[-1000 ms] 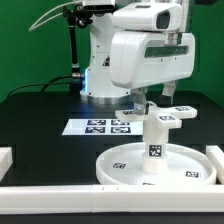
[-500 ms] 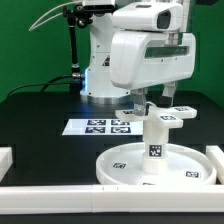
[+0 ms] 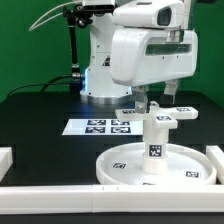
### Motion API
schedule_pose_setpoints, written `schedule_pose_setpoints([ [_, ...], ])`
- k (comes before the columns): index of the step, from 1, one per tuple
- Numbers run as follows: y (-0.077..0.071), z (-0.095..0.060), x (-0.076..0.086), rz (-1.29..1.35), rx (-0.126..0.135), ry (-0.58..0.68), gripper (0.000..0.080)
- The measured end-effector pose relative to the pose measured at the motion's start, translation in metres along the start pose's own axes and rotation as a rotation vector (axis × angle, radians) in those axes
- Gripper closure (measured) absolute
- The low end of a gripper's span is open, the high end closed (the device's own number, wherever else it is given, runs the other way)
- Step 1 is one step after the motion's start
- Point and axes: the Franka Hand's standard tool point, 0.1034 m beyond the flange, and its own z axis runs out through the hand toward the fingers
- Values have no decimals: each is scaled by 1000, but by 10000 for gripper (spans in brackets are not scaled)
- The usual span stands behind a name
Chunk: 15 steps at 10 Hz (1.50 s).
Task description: Assemble round table
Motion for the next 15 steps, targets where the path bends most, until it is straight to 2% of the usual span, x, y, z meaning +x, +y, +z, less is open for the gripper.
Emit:
schedule_pose_setpoints([
  [4,2,0,-2,13,6,-5,151],
  [7,-4,2,0,37,21,-14,151],
  [9,-10,2,6,59,22,-9,151],
  [15,-12,10,3,70,27,-19,151],
])
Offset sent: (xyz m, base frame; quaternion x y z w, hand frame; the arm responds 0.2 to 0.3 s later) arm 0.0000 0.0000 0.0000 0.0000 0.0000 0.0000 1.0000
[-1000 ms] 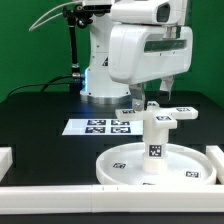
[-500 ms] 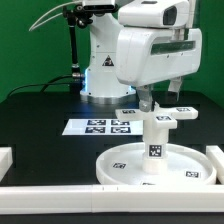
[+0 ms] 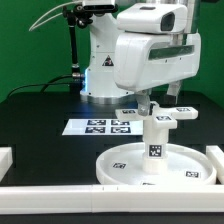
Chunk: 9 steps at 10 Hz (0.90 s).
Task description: Assemble round table
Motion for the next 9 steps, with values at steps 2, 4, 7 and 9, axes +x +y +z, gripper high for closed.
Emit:
schedule_pose_setpoints([
  [2,1,0,-1,3,0,0,151],
  [4,3,1,-4,8,1,-1,151],
  [7,5,1,-6,13,1,-2,151],
  [9,5,2,-6,14,2,-2,151],
])
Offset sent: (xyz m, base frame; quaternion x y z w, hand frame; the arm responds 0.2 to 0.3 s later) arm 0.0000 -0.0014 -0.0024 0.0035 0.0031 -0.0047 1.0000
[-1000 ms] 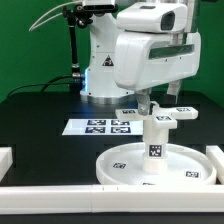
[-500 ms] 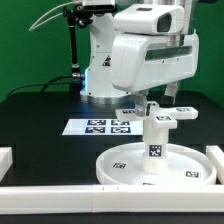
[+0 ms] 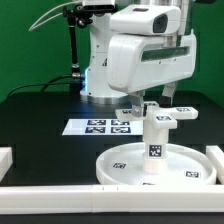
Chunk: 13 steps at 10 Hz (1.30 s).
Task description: Assemble round table
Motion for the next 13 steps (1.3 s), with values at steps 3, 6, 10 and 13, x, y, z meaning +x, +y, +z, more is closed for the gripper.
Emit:
schedule_pose_setpoints([
  [3,0,2,-1,1,2,-4,151],
  [6,-1,7,-2,8,5,-11,151],
  [10,-2,8,-2,23,6,-12,239],
  [13,-1,8,-2,24,6,-11,357],
])
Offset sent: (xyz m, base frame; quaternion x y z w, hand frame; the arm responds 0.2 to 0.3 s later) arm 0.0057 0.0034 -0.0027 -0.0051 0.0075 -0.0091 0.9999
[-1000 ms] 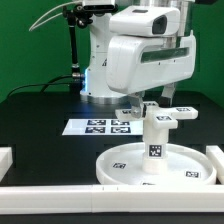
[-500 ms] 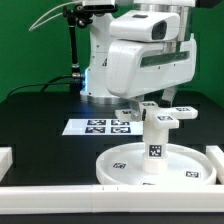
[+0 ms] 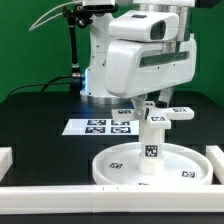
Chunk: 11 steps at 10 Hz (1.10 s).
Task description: Assemble round table
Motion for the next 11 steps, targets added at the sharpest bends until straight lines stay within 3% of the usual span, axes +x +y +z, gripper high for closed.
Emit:
schedule_pose_setpoints([
  [4,0,0,0,147,1,1,357],
  [9,-5,0,4,860,53,19,354],
  [11,-7,-1,5,1003,59,17,354],
])
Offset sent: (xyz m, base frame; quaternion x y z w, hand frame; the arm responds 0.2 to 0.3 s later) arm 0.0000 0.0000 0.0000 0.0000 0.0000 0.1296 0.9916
